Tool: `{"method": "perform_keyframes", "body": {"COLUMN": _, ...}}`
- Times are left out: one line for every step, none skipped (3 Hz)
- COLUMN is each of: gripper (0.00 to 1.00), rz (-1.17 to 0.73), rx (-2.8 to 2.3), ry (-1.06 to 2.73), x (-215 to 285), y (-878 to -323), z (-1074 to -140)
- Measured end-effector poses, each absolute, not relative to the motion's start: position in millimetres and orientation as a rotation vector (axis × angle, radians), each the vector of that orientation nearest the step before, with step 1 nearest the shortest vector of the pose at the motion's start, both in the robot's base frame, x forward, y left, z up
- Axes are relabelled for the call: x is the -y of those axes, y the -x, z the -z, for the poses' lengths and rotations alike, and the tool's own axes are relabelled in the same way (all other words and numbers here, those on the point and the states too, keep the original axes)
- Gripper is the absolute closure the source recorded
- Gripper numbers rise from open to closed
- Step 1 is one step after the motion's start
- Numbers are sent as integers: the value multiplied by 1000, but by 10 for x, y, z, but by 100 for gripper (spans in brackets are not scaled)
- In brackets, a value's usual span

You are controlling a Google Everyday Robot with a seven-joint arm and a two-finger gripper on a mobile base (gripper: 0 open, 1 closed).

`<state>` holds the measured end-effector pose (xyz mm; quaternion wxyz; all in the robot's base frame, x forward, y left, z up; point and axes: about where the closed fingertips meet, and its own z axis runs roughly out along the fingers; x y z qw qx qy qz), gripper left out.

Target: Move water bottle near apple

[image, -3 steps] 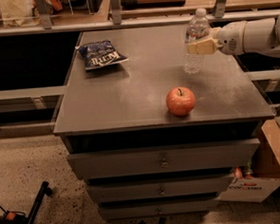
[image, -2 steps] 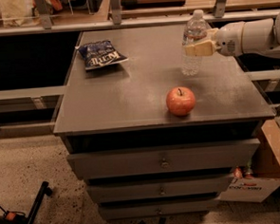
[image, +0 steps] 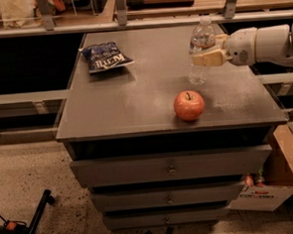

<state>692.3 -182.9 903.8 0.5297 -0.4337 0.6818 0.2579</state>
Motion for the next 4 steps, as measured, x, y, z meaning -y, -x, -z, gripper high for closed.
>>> {"method": "perform_keyframes", "body": {"gripper": 100, "rz": -642, "rx": -1598, "ry": 1072, "x": 1755, "y": -6721, "z": -9056}}
{"method": "perform_keyframes", "body": {"gripper": 100, "rz": -655, "rx": -1588, "ry": 1077, "x": 1726, "y": -6664, "z": -9078}}
{"method": "perform_keyframes", "body": {"gripper": 100, "rz": -671, "rx": -1581, "ry": 1073, "x": 1710, "y": -6612, "z": -9089}}
{"method": "perform_keyframes", "body": {"gripper": 100, "rz": -672, "rx": -1580, "ry": 1073, "x": 1709, "y": -6609, "z": -9089}}
